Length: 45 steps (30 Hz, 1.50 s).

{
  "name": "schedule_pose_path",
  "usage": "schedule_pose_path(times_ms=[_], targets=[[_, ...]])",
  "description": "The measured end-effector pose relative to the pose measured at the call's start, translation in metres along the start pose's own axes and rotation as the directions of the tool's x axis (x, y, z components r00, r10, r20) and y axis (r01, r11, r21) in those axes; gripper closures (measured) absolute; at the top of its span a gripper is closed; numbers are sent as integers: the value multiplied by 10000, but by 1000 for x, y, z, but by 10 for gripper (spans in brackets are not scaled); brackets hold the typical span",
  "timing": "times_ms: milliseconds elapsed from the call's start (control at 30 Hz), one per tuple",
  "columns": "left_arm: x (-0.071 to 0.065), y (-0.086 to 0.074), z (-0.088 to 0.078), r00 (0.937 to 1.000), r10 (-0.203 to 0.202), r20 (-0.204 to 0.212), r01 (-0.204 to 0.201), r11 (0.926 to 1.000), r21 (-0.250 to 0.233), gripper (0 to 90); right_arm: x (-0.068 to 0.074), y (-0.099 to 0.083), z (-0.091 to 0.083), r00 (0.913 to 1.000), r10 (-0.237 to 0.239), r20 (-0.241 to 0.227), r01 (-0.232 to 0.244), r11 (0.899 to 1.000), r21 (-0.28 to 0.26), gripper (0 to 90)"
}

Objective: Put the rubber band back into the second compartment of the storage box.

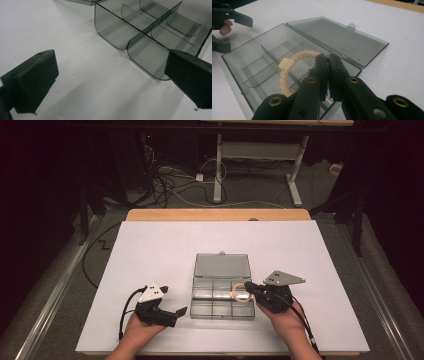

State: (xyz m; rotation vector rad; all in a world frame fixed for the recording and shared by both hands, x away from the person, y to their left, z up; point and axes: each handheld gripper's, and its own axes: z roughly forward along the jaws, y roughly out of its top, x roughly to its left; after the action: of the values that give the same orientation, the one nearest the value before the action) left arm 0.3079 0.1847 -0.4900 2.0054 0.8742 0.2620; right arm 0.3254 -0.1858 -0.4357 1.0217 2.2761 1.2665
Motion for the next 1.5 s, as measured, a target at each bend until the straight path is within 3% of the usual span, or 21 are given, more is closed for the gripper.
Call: schedule_pose_path(times_ms=[633,900,1500], targets=[[0,0,0,10000,-1,44,1,10000,-9,0,7,10,30,10000,-31,-66,34,9991,416,873],[0,0,0,10000,-3,76,3,10000,-28,0,12,17,45,9989,-407,242,384,9954,881,872],[1,0,0,9999,-44,114,45,10000,-41,0,19,20,64,9948,-964,319,901,9832,1590,871]])
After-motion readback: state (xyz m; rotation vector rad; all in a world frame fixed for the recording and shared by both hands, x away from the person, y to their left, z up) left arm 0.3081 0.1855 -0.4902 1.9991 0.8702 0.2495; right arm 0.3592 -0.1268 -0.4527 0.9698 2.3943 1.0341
